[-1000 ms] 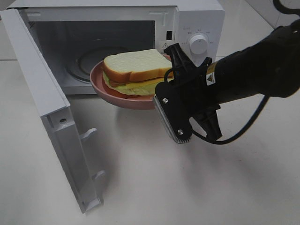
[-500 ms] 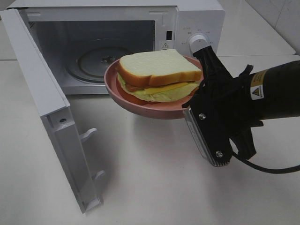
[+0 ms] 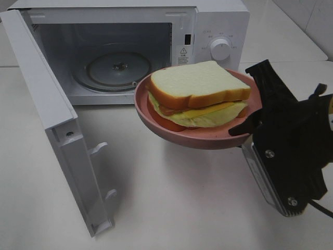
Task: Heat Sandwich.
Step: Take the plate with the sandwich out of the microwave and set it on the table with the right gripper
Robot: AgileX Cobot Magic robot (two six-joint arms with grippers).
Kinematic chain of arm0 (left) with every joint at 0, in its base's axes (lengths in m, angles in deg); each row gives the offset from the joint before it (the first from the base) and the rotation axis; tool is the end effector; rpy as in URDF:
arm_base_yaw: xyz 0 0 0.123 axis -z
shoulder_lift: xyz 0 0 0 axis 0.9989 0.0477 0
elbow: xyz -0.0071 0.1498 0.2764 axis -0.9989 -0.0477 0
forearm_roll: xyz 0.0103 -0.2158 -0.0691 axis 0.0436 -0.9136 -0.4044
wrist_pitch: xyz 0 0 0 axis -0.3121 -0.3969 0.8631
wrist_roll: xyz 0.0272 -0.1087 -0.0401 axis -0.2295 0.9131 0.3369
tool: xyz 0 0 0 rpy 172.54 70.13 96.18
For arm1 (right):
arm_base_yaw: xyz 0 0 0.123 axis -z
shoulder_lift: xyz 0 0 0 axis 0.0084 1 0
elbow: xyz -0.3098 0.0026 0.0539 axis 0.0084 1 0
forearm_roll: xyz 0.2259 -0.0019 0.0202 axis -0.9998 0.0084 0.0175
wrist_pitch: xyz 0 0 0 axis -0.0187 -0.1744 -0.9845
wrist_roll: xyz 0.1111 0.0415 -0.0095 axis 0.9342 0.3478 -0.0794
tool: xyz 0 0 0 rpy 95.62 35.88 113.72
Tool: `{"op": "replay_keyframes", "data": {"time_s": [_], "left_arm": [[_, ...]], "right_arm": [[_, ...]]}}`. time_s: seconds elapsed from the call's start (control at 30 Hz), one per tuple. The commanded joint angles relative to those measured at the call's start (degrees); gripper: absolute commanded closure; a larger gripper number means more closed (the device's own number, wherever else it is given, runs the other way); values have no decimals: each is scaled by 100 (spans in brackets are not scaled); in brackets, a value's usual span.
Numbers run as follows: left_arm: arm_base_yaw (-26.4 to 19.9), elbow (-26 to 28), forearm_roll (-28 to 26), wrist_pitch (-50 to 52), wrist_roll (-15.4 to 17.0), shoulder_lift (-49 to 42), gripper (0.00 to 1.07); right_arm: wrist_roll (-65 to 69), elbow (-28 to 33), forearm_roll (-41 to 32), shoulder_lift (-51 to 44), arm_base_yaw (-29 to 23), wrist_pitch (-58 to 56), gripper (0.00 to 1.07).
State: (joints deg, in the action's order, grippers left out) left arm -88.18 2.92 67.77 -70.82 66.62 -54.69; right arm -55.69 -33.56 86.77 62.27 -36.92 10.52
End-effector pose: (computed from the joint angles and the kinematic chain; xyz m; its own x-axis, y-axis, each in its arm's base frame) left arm -0.0310 -0.0057 0.2542 -0.4329 0.0113 -0.9014 0.0315 0.9995 -0.0026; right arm 0.1641 0.1179 0.2545 0.5747 -0.8184 0.0059 -0.5265 -0.3753 -0.7628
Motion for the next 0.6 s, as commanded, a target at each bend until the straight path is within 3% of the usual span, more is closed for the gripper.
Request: {"op": "replay_keyframes", "data": {"time_s": [0.03,0.6], "left_arm": [[6,-23,-6,29,11,-132,9],[6,-23,-6,29,11,-132,9]], "right_arm": [[40,143,23,-390,23,-23,106],[183,642,327,-2149,23,-1461,106]]}}
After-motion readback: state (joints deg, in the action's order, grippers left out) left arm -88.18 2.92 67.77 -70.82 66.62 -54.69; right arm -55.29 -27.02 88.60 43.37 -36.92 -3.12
